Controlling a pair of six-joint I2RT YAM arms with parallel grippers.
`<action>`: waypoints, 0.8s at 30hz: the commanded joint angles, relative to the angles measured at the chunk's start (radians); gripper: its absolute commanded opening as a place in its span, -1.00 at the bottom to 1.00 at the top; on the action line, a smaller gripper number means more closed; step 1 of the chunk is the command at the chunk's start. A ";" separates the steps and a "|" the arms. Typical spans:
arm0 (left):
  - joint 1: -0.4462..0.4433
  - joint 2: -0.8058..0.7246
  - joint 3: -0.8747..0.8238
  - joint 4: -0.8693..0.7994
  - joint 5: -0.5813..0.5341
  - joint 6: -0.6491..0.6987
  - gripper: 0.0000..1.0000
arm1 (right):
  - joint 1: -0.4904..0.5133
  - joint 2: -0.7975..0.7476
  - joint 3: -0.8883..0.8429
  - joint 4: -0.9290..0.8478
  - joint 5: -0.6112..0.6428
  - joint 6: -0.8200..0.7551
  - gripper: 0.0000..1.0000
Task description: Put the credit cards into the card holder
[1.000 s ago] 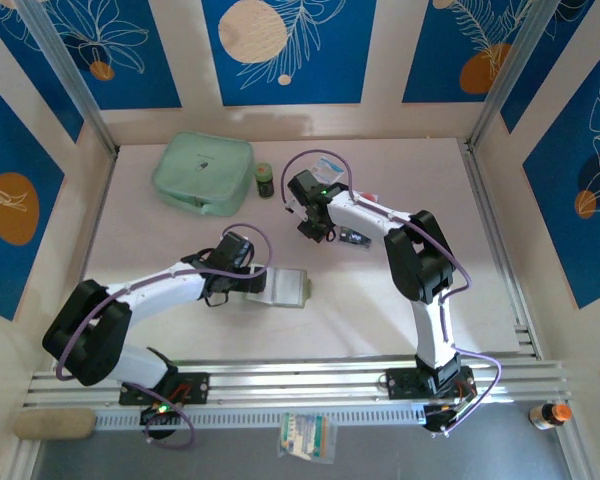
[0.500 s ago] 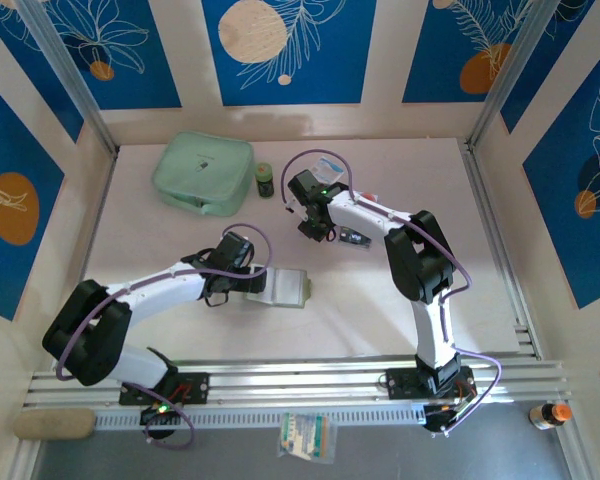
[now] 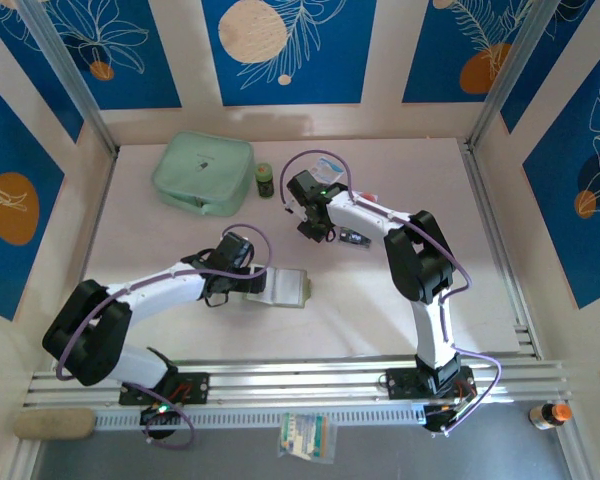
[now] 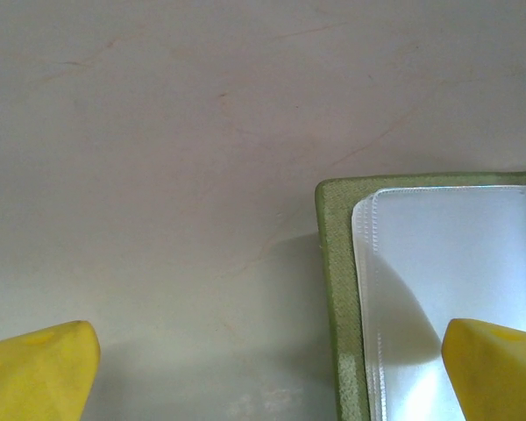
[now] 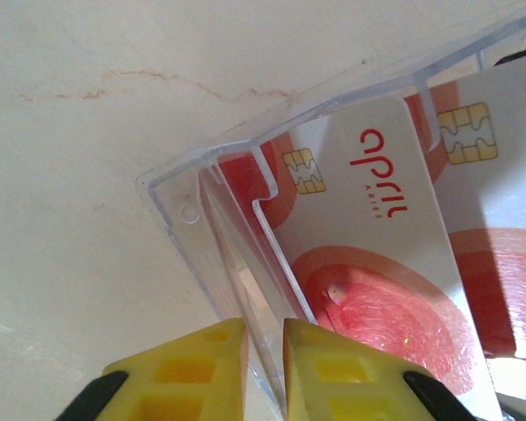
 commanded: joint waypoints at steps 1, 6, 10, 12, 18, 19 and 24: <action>-0.005 -0.017 -0.010 0.005 0.006 -0.007 1.00 | 0.013 -0.042 0.028 -0.013 0.024 -0.018 -0.73; -0.005 -0.021 -0.010 0.005 0.008 -0.007 1.00 | 0.024 -0.063 0.018 0.005 0.047 -0.049 -0.81; -0.006 -0.023 -0.012 0.005 0.011 -0.007 1.00 | 0.032 -0.087 0.009 0.016 0.045 -0.067 -0.89; -0.006 -0.025 -0.012 0.005 0.011 -0.009 1.00 | 0.036 -0.098 0.006 0.021 0.047 -0.071 -0.92; -0.006 -0.038 -0.005 -0.003 0.020 -0.009 1.00 | 0.055 -0.154 0.003 0.032 0.054 -0.064 -1.00; -0.006 -0.043 -0.003 -0.005 0.022 -0.008 1.00 | 0.060 -0.166 0.004 0.033 0.050 -0.057 -1.00; -0.005 -0.065 0.020 -0.020 0.025 0.003 1.00 | 0.078 -0.246 0.002 0.011 -0.016 0.094 -1.00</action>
